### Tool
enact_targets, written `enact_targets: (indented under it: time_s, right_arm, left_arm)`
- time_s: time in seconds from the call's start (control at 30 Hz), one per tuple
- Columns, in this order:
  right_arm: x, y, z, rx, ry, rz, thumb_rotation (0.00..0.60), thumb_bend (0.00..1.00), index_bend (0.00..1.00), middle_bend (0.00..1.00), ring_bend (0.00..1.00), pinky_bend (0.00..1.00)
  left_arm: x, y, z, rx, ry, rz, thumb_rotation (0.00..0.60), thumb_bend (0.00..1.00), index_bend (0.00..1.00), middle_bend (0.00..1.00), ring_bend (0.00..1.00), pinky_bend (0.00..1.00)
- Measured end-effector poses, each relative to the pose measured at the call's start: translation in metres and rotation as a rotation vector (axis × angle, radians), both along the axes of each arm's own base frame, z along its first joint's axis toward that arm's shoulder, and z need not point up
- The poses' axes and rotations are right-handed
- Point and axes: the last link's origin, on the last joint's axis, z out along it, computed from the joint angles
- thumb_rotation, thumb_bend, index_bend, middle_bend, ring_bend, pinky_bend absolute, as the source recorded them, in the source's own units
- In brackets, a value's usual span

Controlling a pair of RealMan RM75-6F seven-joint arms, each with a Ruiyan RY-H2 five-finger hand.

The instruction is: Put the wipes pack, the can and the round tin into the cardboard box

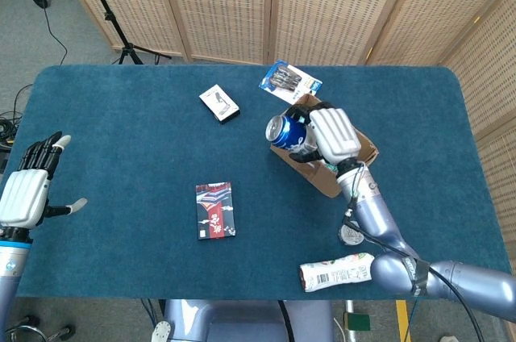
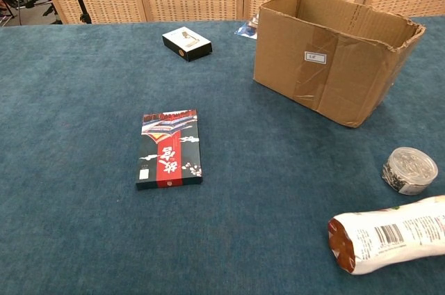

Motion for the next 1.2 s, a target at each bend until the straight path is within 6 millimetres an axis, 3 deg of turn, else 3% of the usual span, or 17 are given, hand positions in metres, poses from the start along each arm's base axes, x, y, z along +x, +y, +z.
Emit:
enact_targets:
  time_s: [0.33,0.67,0.7,0.77,0.83,0.9,1.0,1.2]
  right_arm:
    - [-0.014,-0.032,-0.003,-0.046,-0.021,-0.287,0.6,0.55,0.56,0.63,0.54,0.28]
    - [-0.029,-0.035,-0.025,-0.073,0.039,-0.41,0.6,0.61,0.56,0.62,0.54,0.28]
    - [-0.03,-0.035,-0.028,-0.075,0.048,-0.412,0.6,0.61,0.56,0.6,0.53,0.28]
    - [-0.032,-0.034,-0.033,-0.074,0.058,-0.417,0.6,0.57,0.46,0.48,0.43,0.26]
    - [-0.033,-0.033,-0.037,-0.062,0.068,-0.419,0.6,0.38,0.17,0.18,0.17,0.17]
    - [-0.033,-0.031,-0.04,-0.032,0.075,-0.412,0.6,0.23,0.02,0.03,0.03,0.1]
    - [-0.032,-0.028,-0.043,0.01,0.076,-0.393,0.6,0.16,0.0,0.0,0.0,0.04]
    - [-0.029,-0.024,-0.037,-0.009,0.06,-0.363,0.6,0.16,0.0,0.0,0.0,0.01]
  left_arm:
    - [-0.001,0.001,0.001,-0.006,-0.005,0.006,0.6,0.0,0.0,0.0,0.0,0.0]
    - [-0.001,0.001,0.002,-0.01,-0.005,0.007,0.6,0.0,0.0,0.0,0.0,0.0]
    - [-0.001,0.001,0.002,-0.01,-0.006,0.008,0.6,0.0,0.0,0.0,0.0,0.0]
    - [-0.001,0.001,0.003,-0.009,-0.007,0.008,0.6,0.0,0.0,0.0,0.0,0.0]
    - [-0.001,0.001,0.003,-0.008,-0.009,0.008,0.6,0.0,0.0,0.0,0.0,0.0]
    - [-0.001,0.001,0.003,-0.007,-0.008,0.007,0.6,0.0,0.0,0.0,0.0,0.0]
    - [-0.001,0.001,0.003,-0.008,-0.009,0.007,0.6,0.0,0.0,0.0,0.0,0.0]
    - [0.0,0.001,0.003,-0.01,-0.009,0.004,0.6,0.0,0.0,0.0,0.0,0.0]
